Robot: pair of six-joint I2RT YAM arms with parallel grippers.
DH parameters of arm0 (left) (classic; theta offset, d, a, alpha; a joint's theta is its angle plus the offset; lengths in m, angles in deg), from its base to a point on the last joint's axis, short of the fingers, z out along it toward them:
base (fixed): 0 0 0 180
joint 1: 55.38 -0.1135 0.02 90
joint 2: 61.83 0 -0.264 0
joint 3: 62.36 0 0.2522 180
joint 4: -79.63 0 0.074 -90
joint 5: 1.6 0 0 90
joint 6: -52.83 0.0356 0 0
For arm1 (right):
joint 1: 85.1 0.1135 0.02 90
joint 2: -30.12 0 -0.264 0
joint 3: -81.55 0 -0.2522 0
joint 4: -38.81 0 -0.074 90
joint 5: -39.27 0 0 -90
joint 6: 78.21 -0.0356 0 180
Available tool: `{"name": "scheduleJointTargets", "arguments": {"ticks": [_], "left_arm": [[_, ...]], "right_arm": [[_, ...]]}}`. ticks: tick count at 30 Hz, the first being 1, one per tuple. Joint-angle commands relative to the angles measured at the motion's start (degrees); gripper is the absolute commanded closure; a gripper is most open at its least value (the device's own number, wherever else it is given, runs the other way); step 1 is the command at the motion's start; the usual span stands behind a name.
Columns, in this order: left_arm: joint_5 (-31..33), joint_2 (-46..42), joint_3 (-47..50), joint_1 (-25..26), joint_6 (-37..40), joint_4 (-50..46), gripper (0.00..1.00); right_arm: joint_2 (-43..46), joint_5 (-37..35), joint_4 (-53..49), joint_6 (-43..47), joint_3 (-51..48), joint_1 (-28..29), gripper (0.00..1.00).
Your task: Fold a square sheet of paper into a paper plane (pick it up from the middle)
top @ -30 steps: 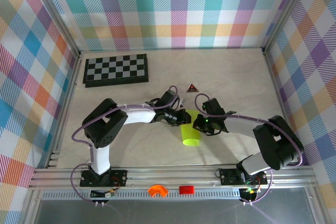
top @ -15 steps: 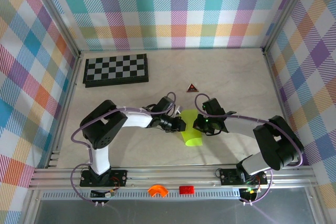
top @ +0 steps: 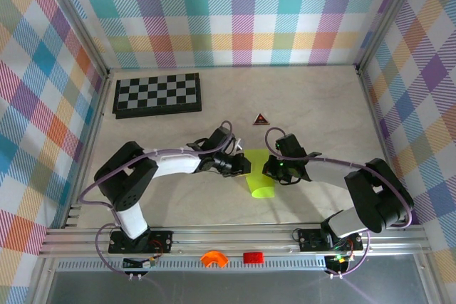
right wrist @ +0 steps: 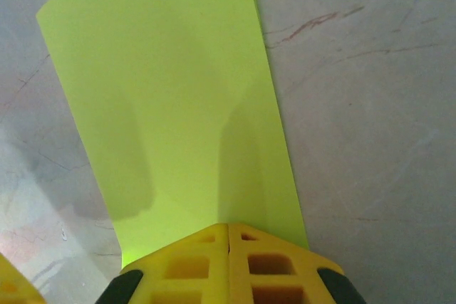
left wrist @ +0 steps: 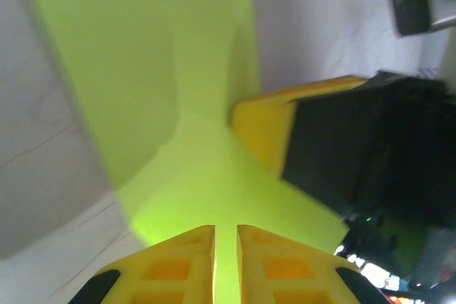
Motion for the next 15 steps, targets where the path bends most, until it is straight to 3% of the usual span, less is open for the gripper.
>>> {"name": "scheduleJointTargets", "arguments": {"ticks": [1, 7, 15], "left_arm": [[-2.1, 3.6, -2.0, 1.5, -2.0, 2.3, 0.85], [-4.0, 6.4, 0.9, 1.5, -2.0, 3.9, 0.85], [-0.3, 2.7, 11.2, 1.5, 0.6, 0.3, 0.86]], "right_arm": [[-1.0, -3.4, -5.4, -0.7, -2.5, -0.6, 1.0], [-0.6, -3.2, -5.7, -0.8, -2.6, -0.6, 1.0], [0.6, -4.0, -5.5, -1.5, -3.4, -0.7, 1.0]]}}
